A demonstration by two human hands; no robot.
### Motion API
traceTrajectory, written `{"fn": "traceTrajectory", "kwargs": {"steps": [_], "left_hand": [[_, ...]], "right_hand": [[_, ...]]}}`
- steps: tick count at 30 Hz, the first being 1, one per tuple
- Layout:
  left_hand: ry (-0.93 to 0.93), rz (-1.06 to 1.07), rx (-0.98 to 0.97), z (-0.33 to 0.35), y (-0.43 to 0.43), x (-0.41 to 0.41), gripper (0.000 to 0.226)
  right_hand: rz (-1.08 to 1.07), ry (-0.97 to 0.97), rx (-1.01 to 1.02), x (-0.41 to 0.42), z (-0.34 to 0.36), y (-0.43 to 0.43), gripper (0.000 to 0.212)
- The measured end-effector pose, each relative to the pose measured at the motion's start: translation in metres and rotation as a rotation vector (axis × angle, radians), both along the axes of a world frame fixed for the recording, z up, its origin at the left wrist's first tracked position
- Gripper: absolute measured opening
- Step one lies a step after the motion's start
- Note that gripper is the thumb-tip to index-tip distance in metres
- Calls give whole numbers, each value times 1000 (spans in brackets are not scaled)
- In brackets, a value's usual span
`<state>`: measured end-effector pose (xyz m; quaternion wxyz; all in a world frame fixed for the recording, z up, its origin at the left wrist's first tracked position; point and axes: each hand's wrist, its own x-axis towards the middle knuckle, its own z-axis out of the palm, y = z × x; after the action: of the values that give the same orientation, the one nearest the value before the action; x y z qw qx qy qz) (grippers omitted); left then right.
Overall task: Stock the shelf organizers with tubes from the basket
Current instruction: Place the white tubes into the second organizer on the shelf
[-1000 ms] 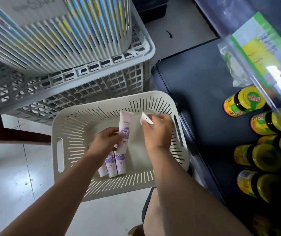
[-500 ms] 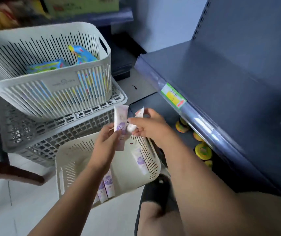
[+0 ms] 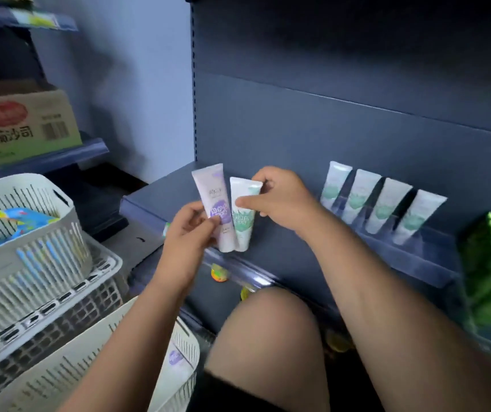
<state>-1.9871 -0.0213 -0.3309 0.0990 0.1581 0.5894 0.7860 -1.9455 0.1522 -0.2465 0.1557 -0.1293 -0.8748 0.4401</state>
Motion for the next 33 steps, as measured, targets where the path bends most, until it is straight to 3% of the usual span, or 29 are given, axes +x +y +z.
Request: {"fn": "traceTrajectory", "kwargs": {"steps": [6, 13, 20, 25, 29, 33], "left_hand": [[115, -184, -53, 42, 76, 29, 28], [136, -340, -24, 77, 164, 76, 14], [135, -426, -13, 79, 236, 104, 21], [151, -461, -36, 57, 274, 112, 20], [192, -504, -84, 42, 298, 113, 20], [241, -541, -127, 36, 318, 113, 18]], "right_hand": [[-158, 118, 65, 75, 45, 71, 20], [-362, 162, 117, 145, 80, 149, 11], [-565, 161, 235, 201, 95, 217, 5], [-660, 190, 202, 210, 89, 257, 10], [-710, 97, 300, 206, 82, 286, 21], [-731, -8, 382, 201, 73, 308, 13]]}}
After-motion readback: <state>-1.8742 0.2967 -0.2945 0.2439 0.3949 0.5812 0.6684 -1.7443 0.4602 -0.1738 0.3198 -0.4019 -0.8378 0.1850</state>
